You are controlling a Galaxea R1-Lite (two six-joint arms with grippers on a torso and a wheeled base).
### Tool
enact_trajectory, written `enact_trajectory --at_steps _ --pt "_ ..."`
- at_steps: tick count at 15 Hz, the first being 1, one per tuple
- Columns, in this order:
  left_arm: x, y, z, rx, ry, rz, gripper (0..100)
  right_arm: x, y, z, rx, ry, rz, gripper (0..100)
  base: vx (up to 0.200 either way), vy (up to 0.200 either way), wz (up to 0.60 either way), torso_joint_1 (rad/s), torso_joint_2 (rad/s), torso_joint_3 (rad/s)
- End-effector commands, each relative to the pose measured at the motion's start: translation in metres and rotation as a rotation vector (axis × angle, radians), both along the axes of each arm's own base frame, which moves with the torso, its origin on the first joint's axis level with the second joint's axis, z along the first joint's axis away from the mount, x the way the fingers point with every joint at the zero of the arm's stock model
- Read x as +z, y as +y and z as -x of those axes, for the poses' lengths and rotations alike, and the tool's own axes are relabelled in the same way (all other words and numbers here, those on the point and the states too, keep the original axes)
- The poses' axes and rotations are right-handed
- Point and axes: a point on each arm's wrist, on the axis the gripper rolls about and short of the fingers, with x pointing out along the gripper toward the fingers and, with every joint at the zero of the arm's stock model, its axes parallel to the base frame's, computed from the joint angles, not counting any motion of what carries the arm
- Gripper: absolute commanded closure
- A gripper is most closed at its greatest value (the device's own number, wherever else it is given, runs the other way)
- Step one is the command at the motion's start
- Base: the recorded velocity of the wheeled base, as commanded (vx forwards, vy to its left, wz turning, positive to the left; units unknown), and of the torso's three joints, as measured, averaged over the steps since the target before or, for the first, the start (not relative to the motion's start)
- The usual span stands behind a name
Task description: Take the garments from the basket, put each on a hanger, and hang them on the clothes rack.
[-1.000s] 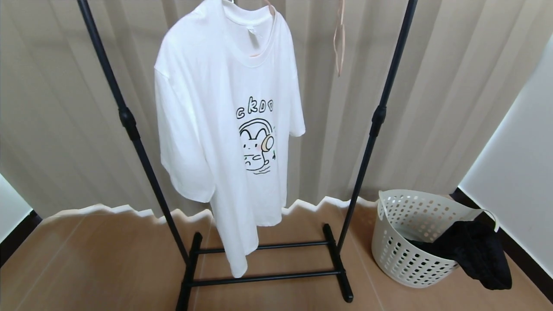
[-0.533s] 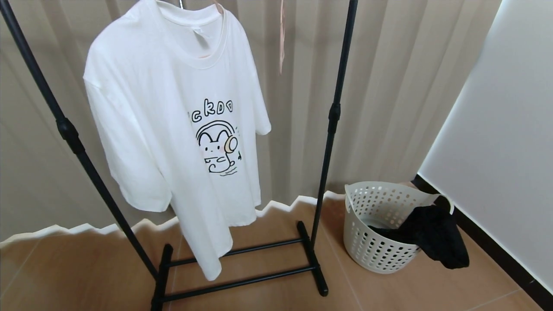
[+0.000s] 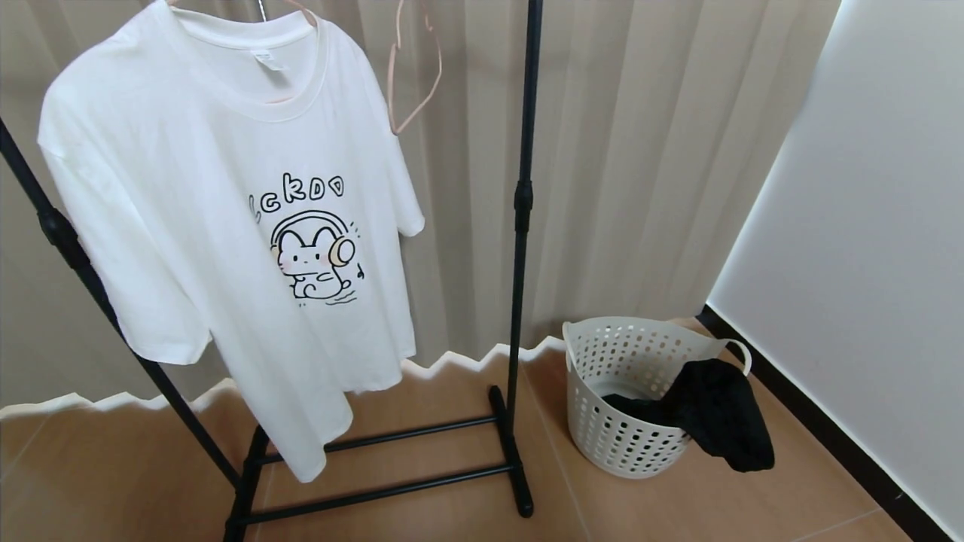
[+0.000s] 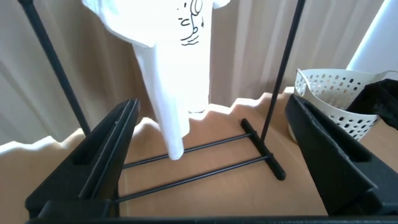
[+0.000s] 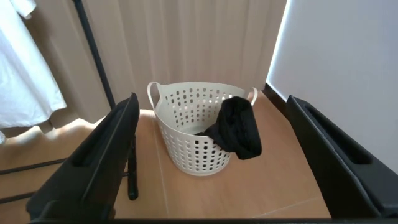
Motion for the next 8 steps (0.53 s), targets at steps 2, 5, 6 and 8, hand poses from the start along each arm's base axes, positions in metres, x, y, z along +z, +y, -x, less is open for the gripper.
enact_trajectory --at_steps 2,5,6,8 --pt "0.0001 0.0 -0.0001 0.001 0.001 0.0 0 0.0 0.0 -0.0001 0.0 0.001 0.0 0 0.2 0.0 -0.3 -0.002 0.0 0.007" --pt "0.0001 0.0 -0.0001 0.001 0.001 0.002 0 0.0 0.0 -0.0001 0.0 0.001 0.0 0 0.067 0.0 -0.6 0.001 0.0 0.004" --pt "0.0001 0.0 -0.0001 -0.001 0.001 0.002 0 0.0 0.0 -0.0001 0.0 0.001 0.0 0 0.0 0.0 -0.6 0.007 0.01 -0.002" --pt "0.0001 0.0 -0.0001 0.001 0.001 0.002 0 0.0 0.0 -0.0001 -0.001 0.001 0.0 0 0.0 0.0 0.0 0.0 0.0 0.0"
